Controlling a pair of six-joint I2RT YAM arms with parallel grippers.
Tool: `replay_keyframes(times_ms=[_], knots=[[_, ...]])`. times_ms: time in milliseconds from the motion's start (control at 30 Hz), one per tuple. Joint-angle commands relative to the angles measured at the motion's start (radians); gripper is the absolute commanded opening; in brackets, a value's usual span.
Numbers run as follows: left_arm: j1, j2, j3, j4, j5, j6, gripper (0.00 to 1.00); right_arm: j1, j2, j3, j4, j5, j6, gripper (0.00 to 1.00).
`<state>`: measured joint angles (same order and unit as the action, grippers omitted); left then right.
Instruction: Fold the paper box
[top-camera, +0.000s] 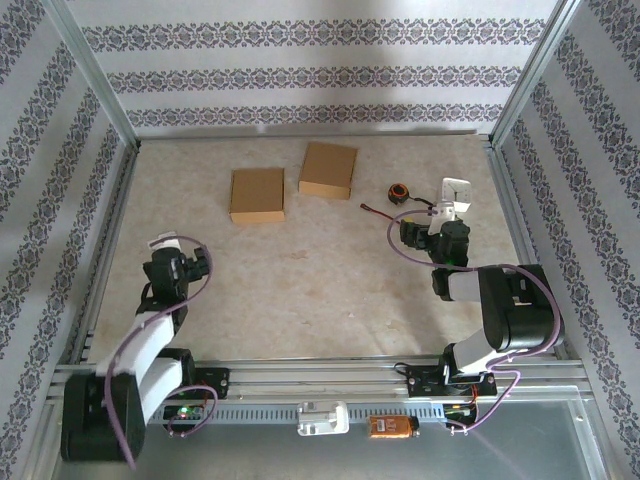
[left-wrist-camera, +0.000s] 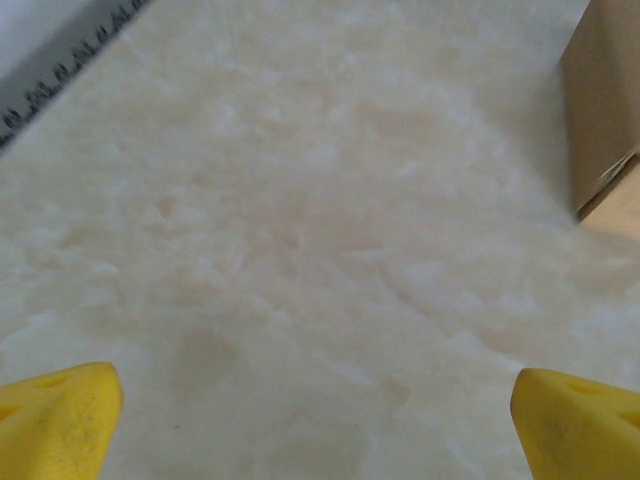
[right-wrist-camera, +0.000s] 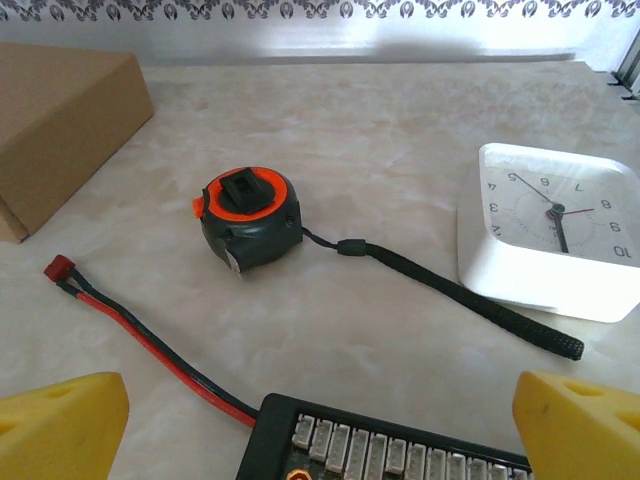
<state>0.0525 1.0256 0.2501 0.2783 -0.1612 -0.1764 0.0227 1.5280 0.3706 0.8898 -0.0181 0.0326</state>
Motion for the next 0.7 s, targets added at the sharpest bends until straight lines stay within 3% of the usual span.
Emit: replay_keyframes(times_ms=[0,67,233,333,433,467,533,667], knots=[[-0.009,0.142,0.048,0.287,0.052,0.053,1.00,0.000,-0.006,0.005,0.046,0.041,-0.018,0.98],[-0.008,0.263,0.055,0.445,0.087,0.047,1.00,0.000,-0.006,0.005,0.044,0.038,-0.016,0.98],[-0.003,0.522,0.162,0.591,0.226,0.132,1.00,-0.002,-0.006,0.007,0.043,0.035,-0.015,0.98],[-0.025,0.565,0.094,0.741,0.291,0.179,0.99,-0.006,-0.005,0.007,0.041,0.029,-0.012,0.98],[-0.009,0.574,0.089,0.772,0.284,0.156,0.99,-0.006,-0.006,0.008,0.040,0.026,-0.011,0.98],[-0.007,0.562,0.101,0.726,0.203,0.123,0.99,-0.006,-0.006,0.008,0.039,0.026,-0.011,0.98],[-0.023,0.569,0.106,0.731,0.149,0.129,0.99,-0.007,-0.005,0.008,0.039,0.026,-0.012,0.98],[-0.028,0.568,0.106,0.731,0.147,0.132,0.99,-0.008,-0.006,0.008,0.040,0.025,-0.013,0.98]])
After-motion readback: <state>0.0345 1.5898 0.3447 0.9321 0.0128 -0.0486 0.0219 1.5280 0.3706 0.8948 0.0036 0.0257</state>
